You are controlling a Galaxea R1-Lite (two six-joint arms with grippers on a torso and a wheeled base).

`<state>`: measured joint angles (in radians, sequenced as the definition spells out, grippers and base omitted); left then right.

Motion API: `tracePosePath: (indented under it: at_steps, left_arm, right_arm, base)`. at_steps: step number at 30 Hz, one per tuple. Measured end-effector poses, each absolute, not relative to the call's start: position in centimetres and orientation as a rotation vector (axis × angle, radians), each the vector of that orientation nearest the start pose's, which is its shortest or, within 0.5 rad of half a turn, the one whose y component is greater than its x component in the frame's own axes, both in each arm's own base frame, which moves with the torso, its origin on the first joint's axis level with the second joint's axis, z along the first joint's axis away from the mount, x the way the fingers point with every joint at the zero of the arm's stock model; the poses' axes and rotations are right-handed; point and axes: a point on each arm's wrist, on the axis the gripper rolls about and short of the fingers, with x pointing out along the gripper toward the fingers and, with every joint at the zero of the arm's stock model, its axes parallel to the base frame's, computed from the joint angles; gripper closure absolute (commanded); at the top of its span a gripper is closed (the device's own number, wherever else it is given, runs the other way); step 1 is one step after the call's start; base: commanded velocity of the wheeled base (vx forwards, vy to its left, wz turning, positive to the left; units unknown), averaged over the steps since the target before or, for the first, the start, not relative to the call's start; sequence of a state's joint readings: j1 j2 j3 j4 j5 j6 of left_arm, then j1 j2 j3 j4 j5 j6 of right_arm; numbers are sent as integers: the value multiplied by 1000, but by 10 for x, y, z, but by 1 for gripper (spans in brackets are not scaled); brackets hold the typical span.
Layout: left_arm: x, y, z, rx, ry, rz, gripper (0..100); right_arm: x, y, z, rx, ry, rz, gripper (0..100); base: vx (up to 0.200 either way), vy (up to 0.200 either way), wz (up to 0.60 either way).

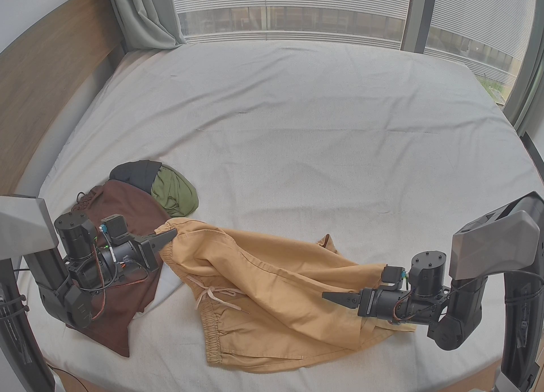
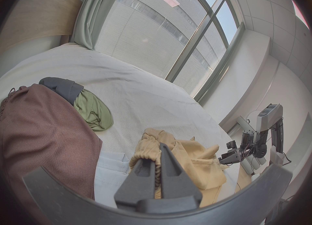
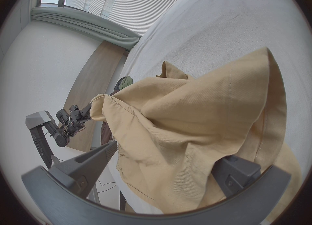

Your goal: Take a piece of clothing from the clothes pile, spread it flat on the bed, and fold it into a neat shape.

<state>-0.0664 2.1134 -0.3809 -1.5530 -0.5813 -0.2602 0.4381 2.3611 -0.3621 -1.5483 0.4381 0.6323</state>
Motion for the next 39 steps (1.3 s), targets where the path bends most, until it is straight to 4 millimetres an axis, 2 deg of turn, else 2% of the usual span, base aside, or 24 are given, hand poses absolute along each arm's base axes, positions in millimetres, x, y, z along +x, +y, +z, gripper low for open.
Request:
tracePosePath:
  at_steps: [1,2,15,20,25,29,34,39]
  left_arm:
    - [297,-32,55,-297,260,-620,100]
    - [297,-32,55,-297,259,-620,100]
    - [299,-29,55,-298,254,-610,100]
    - [301,-27,56,-302,246,-605,100]
    - [302,-27,63,-316,228,-605,100]
    - [302,-29,80,-392,195,-611,100]
    - [299,-31,114,-499,119,-641,100]
    - [294,-39,137,-504,55,-693,100]
  right_arm:
    - [268,136,-23,580,719,685,0]
    - [268,136,-22,581,718,686,100]
    - [268,135,-20,577,704,672,100]
    - [268,134,-8,576,662,674,100]
    - [265,134,17,579,589,699,100]
    - [261,134,41,581,515,733,100]
    - [252,135,70,583,426,781,100]
    - [246,133,95,587,340,816,100]
  base:
    - [0,0,0]
    - [0,0,0]
    - [0,0,0]
    - [0,0,0]
    - [0,0,0]
    - [0,0,0]
    - [0,0,0]
    - [0,0,0]
